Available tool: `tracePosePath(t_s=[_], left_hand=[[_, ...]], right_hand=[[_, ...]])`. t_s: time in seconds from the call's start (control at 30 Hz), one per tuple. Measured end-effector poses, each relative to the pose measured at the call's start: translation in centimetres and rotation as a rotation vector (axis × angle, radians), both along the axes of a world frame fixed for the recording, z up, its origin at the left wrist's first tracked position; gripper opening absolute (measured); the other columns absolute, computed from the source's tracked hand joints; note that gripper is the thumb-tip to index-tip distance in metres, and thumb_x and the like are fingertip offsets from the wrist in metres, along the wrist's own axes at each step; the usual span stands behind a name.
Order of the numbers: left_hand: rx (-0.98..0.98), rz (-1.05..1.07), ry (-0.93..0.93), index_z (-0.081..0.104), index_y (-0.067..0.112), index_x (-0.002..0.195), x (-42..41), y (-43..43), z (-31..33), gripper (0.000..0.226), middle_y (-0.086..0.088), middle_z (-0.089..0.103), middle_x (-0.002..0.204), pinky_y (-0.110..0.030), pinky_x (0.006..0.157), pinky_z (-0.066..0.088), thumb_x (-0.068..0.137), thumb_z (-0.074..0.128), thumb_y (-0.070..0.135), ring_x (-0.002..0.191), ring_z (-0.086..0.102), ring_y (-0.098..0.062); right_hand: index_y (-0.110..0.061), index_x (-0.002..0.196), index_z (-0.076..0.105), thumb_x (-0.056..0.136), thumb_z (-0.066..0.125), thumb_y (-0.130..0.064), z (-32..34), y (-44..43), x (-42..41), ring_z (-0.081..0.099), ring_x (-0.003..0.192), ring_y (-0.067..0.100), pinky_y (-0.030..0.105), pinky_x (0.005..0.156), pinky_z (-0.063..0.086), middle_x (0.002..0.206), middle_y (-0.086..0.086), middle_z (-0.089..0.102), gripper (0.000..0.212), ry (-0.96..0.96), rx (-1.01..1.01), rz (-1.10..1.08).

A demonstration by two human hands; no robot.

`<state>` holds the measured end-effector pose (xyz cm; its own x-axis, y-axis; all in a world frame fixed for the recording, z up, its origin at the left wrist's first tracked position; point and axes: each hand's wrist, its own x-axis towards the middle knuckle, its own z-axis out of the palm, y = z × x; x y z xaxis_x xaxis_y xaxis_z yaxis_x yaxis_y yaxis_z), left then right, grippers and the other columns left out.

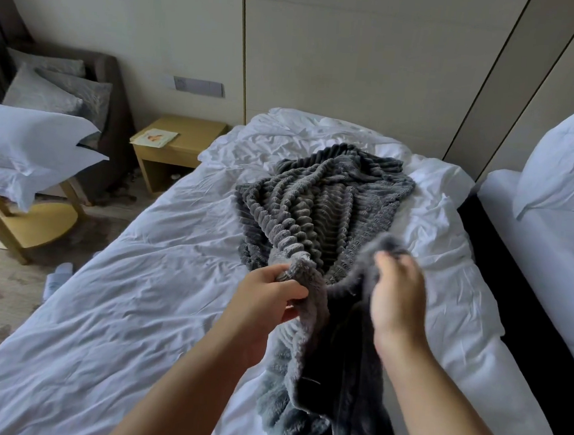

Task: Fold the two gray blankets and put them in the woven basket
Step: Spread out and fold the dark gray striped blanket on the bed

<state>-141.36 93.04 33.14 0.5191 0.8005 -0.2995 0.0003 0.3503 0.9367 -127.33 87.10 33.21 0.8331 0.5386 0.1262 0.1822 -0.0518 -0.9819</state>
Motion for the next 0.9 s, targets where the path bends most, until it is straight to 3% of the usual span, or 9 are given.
tracePosePath(t_s=[0.07, 0.13, 0.23, 0.33, 0.43, 0.57, 0.73, 0.83, 0.9], left_hand=[[0.015, 0.005, 0.034, 0.070, 0.009, 0.076, 0.2, -0.5, -0.3, 0.026, -0.005, 0.060, 0.061, -0.027, 0.057, 0.049, 0.079, 0.052, -0.010, 0.055, 0.056, -0.016], [0.042, 0.025, 0.085, 0.068, 0.006, 0.075, -0.1, -0.8, -1.0, 0.023, -0.009, 0.060, 0.063, -0.030, 0.058, 0.048, 0.078, 0.049, -0.008, 0.057, 0.056, -0.018], [-0.027, 0.039, 0.034, 0.071, 0.004, 0.083, -0.8, -0.9, -1.4, 0.023, -0.011, 0.069, 0.073, -0.027, 0.059, 0.055, 0.083, 0.050, -0.006, 0.063, 0.065, -0.017], [-0.062, 0.054, 0.028, 0.071, 0.003, 0.078, -0.9, -1.2, -1.5, 0.023, -0.014, 0.069, 0.073, -0.026, 0.055, 0.055, 0.085, 0.050, -0.003, 0.060, 0.068, -0.019], [-0.106, 0.018, 0.006, 0.077, 0.011, 0.067, -1.5, -2.1, -2.1, 0.034, -0.013, 0.073, 0.077, -0.030, 0.061, 0.057, 0.084, 0.047, 0.010, 0.066, 0.071, -0.023], [-0.108, 0.010, 0.036, 0.076, 0.008, 0.078, -3.4, -2.9, -3.3, 0.028, -0.015, 0.074, 0.081, -0.030, 0.063, 0.057, 0.086, 0.064, 0.032, 0.073, 0.072, -0.023], [-0.123, 0.006, 0.110, 0.069, 0.001, 0.079, -5.4, -4.1, -3.3, 0.017, -0.019, 0.073, 0.077, -0.031, 0.062, 0.059, 0.090, 0.062, 0.012, 0.067, 0.072, -0.026], [-0.155, 0.058, 0.122, 0.060, 0.001, 0.074, -5.8, -4.1, -2.3, 0.019, -0.016, 0.065, 0.065, -0.026, 0.048, 0.054, 0.089, 0.051, -0.005, 0.048, 0.064, -0.020], [-0.202, 0.092, 0.085, 0.054, 0.002, 0.071, -5.9, -3.9, -0.9, 0.026, -0.010, 0.059, 0.050, -0.019, 0.037, 0.041, 0.089, 0.039, -0.008, 0.035, 0.054, -0.016]], right_hand=[[-0.014, 0.081, 0.062, 0.083, 0.053, -0.025, -0.5, -0.2, -2.4, 0.061, 0.084, 0.018, 0.033, 0.079, 0.048, 0.083, 0.000, 0.068, 0.014, -0.187, -0.231, 0.460], [-0.016, 0.092, 0.064, 0.090, 0.053, -0.018, -1.0, -0.9, -3.5, 0.064, 0.091, 0.014, 0.037, 0.085, 0.050, 0.090, 0.000, 0.070, 0.011, -0.254, -0.299, 0.635], [-0.024, 0.096, 0.067, 0.093, 0.057, -0.019, -1.1, -2.1, -3.4, 0.065, 0.090, 0.000, 0.023, 0.084, 0.051, 0.093, -0.008, 0.072, 0.012, -0.136, -0.106, 0.529], [-0.024, 0.098, 0.066, 0.093, 0.057, -0.021, -1.9, -2.5, -3.7, 0.064, 0.091, 0.000, 0.023, 0.084, 0.051, 0.094, -0.009, 0.071, 0.011, -0.109, -0.056, 0.353], [-0.023, 0.092, 0.066, 0.090, 0.059, -0.015, -2.7, -2.6, -4.8, 0.063, 0.086, 0.002, 0.018, 0.077, 0.047, 0.088, -0.007, 0.069, 0.012, -0.241, -0.184, 0.531], [-0.016, 0.099, 0.069, 0.080, 0.054, 0.002, -4.1, -3.6, -6.3, 0.055, 0.086, 0.000, 0.002, 0.076, 0.040, 0.094, -0.006, 0.058, 0.030, -0.331, -0.253, 0.670], [-0.035, 0.094, 0.054, 0.071, 0.054, 0.004, -5.8, -5.8, -9.1, 0.057, 0.089, 0.008, 0.010, 0.073, 0.046, 0.099, -0.002, 0.056, 0.046, -0.190, -0.153, 0.491], [-0.025, 0.094, 0.054, 0.066, 0.064, -0.006, -5.9, -5.8, -9.2, 0.052, 0.079, 0.008, 0.003, 0.070, 0.037, 0.094, -0.003, 0.050, 0.036, -0.370, -0.159, 0.380], [-0.014, 0.091, 0.061, 0.068, 0.067, -0.011, -5.8, -5.2, -8.2, 0.049, 0.073, 0.010, 0.006, 0.066, 0.033, 0.088, -0.003, 0.047, 0.024, -0.499, -0.193, 0.344]])
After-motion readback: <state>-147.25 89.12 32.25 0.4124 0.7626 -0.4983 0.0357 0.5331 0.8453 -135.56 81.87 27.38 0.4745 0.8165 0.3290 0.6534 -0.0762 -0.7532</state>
